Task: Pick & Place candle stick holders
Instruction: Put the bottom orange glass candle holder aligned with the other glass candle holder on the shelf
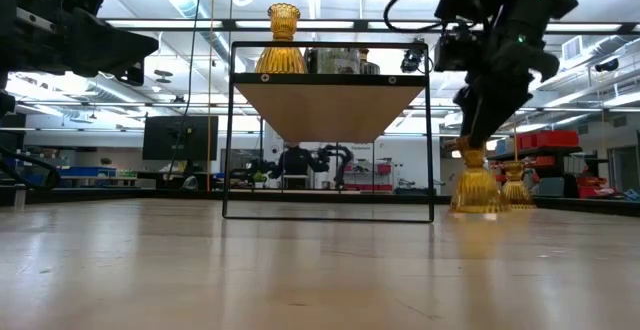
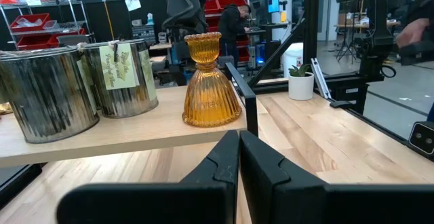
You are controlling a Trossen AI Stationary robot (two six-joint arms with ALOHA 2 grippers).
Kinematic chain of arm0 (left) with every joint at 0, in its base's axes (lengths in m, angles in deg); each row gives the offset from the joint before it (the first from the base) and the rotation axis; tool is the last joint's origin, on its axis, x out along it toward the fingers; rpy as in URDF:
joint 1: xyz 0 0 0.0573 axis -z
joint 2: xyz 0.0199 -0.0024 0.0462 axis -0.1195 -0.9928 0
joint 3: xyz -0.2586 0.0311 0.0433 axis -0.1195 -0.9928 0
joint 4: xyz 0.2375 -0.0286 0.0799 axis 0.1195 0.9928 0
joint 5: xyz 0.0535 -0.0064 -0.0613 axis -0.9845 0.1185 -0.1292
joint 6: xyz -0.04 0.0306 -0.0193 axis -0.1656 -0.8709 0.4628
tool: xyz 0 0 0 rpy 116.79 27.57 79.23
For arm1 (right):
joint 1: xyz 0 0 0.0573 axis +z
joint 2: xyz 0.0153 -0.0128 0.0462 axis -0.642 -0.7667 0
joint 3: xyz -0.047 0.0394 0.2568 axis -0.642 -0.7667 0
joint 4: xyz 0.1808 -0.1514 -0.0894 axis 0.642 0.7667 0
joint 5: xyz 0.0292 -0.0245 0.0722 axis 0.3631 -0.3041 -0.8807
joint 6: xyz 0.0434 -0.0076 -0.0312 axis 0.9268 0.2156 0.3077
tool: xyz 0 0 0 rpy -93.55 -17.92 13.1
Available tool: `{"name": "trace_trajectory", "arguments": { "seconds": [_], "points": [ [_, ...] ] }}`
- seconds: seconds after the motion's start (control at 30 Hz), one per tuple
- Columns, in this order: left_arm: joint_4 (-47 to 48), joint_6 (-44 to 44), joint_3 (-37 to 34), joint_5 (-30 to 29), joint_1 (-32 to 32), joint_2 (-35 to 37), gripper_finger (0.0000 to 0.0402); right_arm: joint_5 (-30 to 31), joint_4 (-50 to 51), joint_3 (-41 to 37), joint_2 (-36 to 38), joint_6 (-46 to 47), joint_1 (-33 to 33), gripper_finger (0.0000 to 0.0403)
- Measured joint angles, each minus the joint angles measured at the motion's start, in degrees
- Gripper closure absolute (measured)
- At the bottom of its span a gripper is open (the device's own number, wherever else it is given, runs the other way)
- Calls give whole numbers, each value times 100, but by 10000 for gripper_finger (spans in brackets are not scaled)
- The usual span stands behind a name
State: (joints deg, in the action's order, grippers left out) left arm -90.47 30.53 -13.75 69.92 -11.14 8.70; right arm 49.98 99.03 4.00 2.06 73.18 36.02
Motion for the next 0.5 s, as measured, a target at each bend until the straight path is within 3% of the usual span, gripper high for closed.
{"name": "trace_trajectory", "arguments": {
  "seconds": [0.5],
  "points": [
    [1, 1, 0, 0, 0, 0, 383, 7, 1383, 1333, 12, -86, 0, 225]
  ]
}}
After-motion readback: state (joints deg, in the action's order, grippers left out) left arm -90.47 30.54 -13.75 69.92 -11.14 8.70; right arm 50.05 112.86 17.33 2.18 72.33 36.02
